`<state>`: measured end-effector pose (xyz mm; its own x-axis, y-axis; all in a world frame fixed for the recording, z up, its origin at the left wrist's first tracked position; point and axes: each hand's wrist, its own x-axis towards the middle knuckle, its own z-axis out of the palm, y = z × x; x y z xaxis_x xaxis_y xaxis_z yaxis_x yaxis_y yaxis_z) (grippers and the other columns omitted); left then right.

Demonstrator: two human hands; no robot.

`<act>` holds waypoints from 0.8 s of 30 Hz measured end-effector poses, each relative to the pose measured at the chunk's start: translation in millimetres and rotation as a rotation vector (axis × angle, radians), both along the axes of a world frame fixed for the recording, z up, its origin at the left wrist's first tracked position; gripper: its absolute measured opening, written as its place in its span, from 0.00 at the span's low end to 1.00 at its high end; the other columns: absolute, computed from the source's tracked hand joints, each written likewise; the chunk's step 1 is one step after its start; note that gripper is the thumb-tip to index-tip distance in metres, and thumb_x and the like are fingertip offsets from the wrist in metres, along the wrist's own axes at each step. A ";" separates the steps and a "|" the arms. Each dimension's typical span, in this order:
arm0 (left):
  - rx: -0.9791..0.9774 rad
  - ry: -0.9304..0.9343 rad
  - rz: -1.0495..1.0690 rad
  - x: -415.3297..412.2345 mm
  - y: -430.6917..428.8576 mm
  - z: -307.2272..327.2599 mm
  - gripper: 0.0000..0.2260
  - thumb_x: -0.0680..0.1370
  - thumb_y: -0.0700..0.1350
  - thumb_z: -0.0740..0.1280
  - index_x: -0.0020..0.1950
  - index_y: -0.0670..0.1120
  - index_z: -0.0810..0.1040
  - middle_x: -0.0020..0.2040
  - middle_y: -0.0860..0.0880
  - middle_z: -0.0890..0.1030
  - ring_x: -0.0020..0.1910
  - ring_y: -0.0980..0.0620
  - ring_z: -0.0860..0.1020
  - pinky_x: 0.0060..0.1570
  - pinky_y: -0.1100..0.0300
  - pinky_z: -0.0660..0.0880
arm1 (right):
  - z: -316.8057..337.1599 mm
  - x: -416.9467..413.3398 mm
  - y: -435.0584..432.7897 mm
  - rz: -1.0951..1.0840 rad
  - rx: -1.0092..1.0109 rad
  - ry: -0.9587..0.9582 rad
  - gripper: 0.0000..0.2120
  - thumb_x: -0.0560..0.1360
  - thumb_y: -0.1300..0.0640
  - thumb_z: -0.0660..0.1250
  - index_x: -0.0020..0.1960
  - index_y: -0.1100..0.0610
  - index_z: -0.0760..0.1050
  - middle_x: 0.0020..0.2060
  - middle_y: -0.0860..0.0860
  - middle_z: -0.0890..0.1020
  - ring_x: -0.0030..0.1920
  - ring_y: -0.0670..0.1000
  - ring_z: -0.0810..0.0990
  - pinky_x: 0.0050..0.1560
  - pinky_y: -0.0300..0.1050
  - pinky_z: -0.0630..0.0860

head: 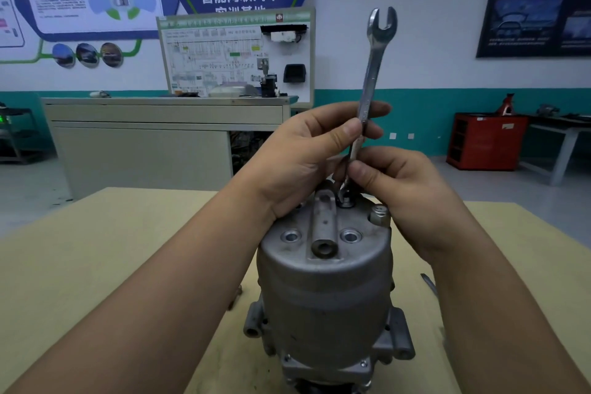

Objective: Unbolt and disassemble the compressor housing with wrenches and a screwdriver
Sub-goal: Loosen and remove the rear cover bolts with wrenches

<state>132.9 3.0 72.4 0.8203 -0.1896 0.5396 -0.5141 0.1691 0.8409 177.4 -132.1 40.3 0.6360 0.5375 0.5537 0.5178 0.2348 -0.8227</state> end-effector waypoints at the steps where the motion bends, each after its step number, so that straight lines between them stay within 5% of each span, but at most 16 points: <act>1: -0.005 0.013 -0.002 0.3 0.0 0.0 0.11 0.73 0.41 0.61 0.53 0.43 0.77 0.37 0.53 0.81 0.36 0.60 0.79 0.33 0.67 0.75 | -0.6 0.1 1.2 -0.003 -0.005 0.018 0.07 0.72 0.57 0.64 0.43 0.55 0.81 0.38 0.51 0.84 0.42 0.47 0.81 0.45 0.40 0.77; 5: -0.053 0.058 0.017 1.1 0.2 -1.3 0.07 0.78 0.37 0.58 0.47 0.41 0.75 0.35 0.51 0.82 0.34 0.59 0.81 0.30 0.69 0.74 | -1.0 0.1 2.4 -0.002 -0.028 0.089 0.08 0.75 0.58 0.63 0.43 0.58 0.81 0.39 0.55 0.84 0.44 0.51 0.81 0.48 0.47 0.76; 9: -0.057 0.073 0.093 4.5 0.6 -1.5 0.05 0.70 0.42 0.64 0.42 0.41 0.74 0.33 0.50 0.81 0.33 0.57 0.80 0.34 0.65 0.77 | 2.9 -4.3 -1.0 0.008 -0.051 0.070 0.13 0.66 0.52 0.68 0.46 0.57 0.82 0.44 0.57 0.85 0.46 0.51 0.83 0.48 0.45 0.79; 14: -0.091 0.042 0.127 4.1 6.0 -3.0 0.08 0.67 0.40 0.70 0.38 0.42 0.70 0.31 0.50 0.80 0.30 0.57 0.79 0.34 0.64 0.76 | 5.3 -7.5 0.5 -0.136 -0.129 -0.097 0.04 0.73 0.59 0.69 0.44 0.56 0.82 0.42 0.57 0.84 0.47 0.55 0.82 0.50 0.54 0.78; 19: -0.112 0.016 0.072 1.7 5.6 -1.9 0.05 0.67 0.36 0.73 0.36 0.44 0.80 0.33 0.50 0.82 0.34 0.56 0.81 0.36 0.61 0.78 | 5.2 -7.4 1.4 -0.148 -0.080 -0.117 0.08 0.72 0.62 0.70 0.40 0.50 0.81 0.36 0.53 0.83 0.38 0.49 0.80 0.43 0.44 0.77; 24: -0.059 0.037 -0.088 -1.1 5.0 -0.7 0.13 0.65 0.53 0.68 0.41 0.47 0.86 0.41 0.50 0.85 0.43 0.56 0.83 0.46 0.59 0.80 | 4.4 -6.2 2.8 -0.083 -0.042 -0.058 0.09 0.71 0.65 0.69 0.40 0.52 0.80 0.37 0.52 0.84 0.40 0.46 0.81 0.43 0.40 0.78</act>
<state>131.8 8.0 71.8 0.8216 -0.2299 0.5217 -0.4639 0.2621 0.8462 171.1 -129.3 44.6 0.6466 0.5080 0.5691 0.5811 0.1554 -0.7989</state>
